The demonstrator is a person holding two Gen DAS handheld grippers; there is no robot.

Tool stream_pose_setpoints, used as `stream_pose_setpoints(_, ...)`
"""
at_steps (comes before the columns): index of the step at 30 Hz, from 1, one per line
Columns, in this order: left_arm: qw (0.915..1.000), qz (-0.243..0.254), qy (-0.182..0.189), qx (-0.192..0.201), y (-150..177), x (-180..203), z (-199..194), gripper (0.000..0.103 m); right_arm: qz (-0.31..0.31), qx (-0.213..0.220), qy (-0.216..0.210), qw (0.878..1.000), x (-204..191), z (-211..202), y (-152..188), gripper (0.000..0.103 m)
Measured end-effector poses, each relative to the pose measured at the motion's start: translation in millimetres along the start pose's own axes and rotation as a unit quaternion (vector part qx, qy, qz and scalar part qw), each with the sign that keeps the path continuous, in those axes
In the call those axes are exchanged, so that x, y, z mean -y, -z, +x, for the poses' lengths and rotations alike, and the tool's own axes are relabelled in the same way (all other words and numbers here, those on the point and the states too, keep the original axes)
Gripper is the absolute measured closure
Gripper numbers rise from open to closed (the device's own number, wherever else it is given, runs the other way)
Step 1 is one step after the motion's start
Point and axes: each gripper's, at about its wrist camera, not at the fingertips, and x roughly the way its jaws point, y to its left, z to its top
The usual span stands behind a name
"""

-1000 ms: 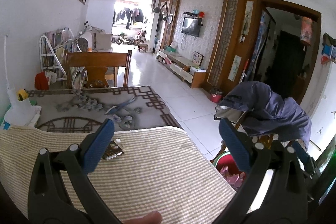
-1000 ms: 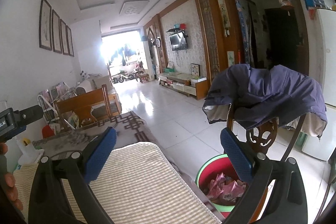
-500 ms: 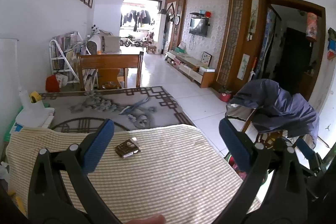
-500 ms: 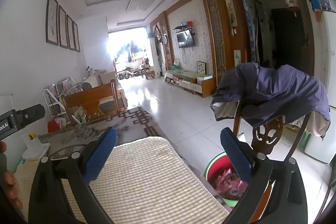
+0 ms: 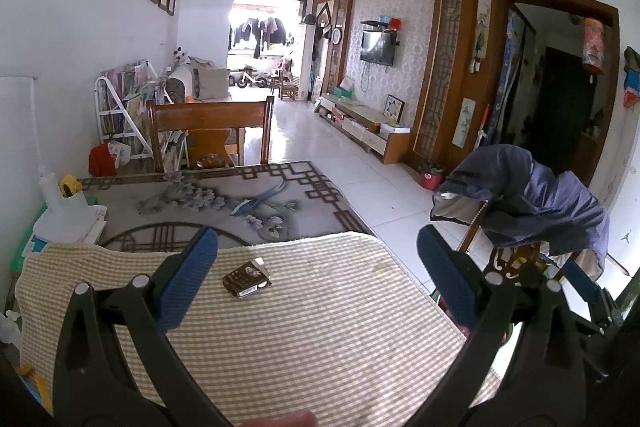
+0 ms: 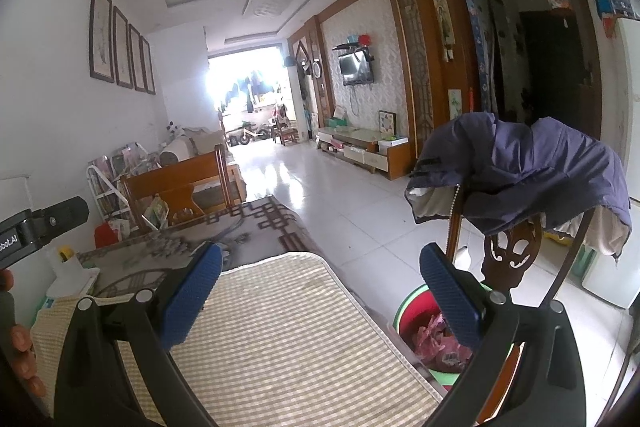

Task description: Collect trash

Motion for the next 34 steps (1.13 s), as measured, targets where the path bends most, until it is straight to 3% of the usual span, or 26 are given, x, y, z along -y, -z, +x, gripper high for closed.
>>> stream_pose_setpoints(24,0.9996,0.001,-0.014,-0.026,6.9,-14.4,19.3,0.005,-0.016,-0.036,-0.012,0.999,-8.9,27.9,3.7,0.007)
stream_pose_setpoints(30,0.9965,-0.01,-0.05,-0.067,42.8,-42.6,43.3,0.005,-0.031,-0.124,-0.024,0.991,-21.8,72.5,30.2,0.007)
stream_pose_setpoints(32,0.9898,-0.006,-0.092,-0.109,74.7,-61.7,63.6,0.005,-0.045,-0.164,-0.026,0.985,-30.2,92.6,48.0,0.007)
stream_pose_setpoints(34,0.9756,-0.008,-0.139,-0.17,112.5,-86.6,86.8,0.005,-0.059,-0.216,-0.045,0.974,-41.1,116.1,73.2,0.007)
